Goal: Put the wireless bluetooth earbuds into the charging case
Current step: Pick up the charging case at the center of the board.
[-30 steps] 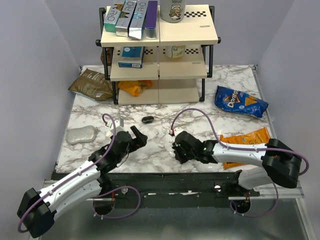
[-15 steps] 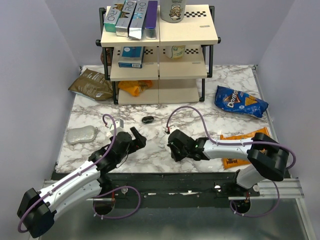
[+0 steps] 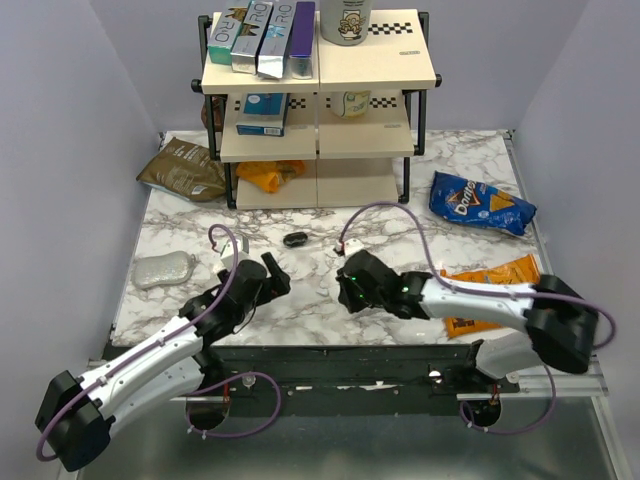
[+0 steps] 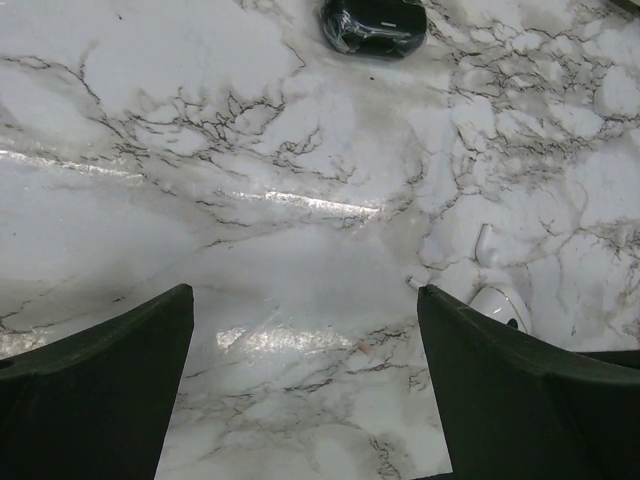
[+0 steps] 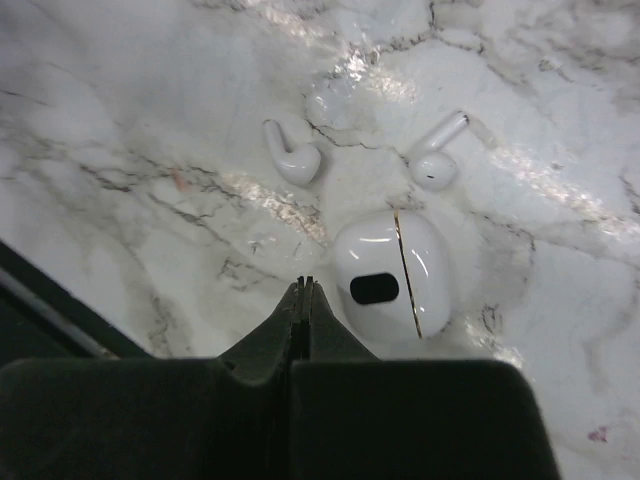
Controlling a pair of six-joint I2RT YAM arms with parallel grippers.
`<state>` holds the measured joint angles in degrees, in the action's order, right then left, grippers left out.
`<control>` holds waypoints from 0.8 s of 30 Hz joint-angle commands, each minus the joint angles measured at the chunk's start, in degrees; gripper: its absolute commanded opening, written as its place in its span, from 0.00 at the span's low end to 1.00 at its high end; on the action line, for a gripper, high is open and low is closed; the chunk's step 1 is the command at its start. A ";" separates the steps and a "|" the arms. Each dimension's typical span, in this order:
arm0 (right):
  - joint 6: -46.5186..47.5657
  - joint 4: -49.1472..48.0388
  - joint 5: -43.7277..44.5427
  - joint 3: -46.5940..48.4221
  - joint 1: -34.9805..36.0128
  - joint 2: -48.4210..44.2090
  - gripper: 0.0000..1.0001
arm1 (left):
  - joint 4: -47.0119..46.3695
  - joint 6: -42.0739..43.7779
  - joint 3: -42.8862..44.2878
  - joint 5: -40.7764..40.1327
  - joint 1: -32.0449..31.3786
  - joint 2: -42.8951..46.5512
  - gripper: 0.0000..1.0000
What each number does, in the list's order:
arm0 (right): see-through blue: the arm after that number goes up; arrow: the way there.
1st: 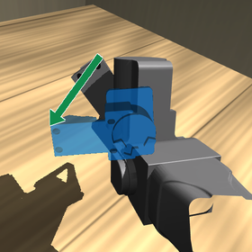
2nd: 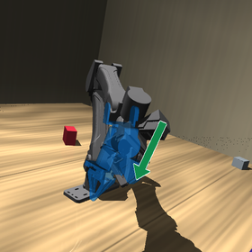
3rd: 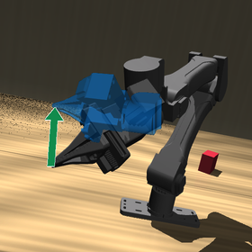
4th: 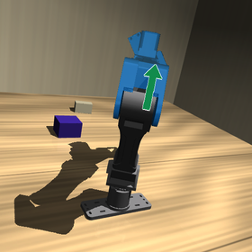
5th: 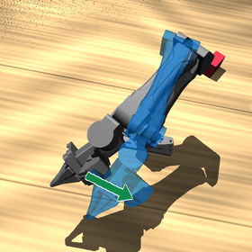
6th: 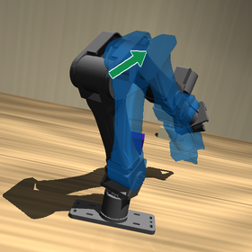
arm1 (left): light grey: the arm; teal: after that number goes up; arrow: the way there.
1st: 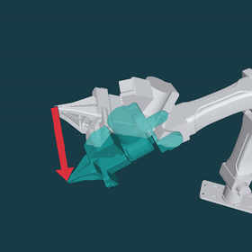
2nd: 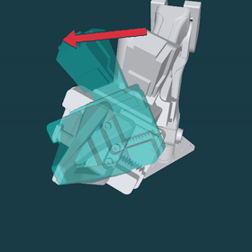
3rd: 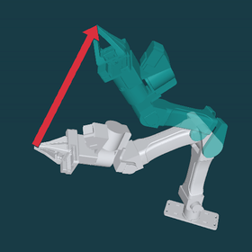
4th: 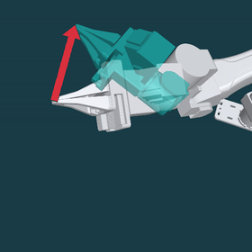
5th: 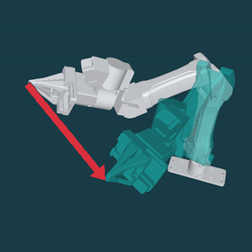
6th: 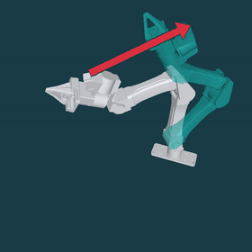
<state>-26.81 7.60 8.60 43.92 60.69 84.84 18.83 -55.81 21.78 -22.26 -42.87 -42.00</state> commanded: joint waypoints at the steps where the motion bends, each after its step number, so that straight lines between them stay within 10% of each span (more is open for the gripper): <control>1: 2.98 1.01 2.55 -2.35 -0.13 -14.85 0.13 | 0.42 7.36 4.93 -0.60 -0.28 -2.64 0.99; 5: 6.24 7.76 6.77 -1.74 -0.22 -25.57 0.50 | -7.98 14.40 5.56 6.50 -0.28 -3.97 0.99; 8: 6.85 11.82 10.55 -0.77 -0.22 -28.49 0.57 | -15.36 20.44 5.72 16.75 -0.28 -6.42 0.97; 24: 6.15 18.06 16.80 -2.18 -0.13 -48.01 0.61 | -6.98 38.58 29.00 28.77 -12.14 -40.52 0.99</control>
<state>-21.34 21.54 23.11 41.39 60.64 39.42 8.01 -24.40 46.28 4.34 -51.96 -77.69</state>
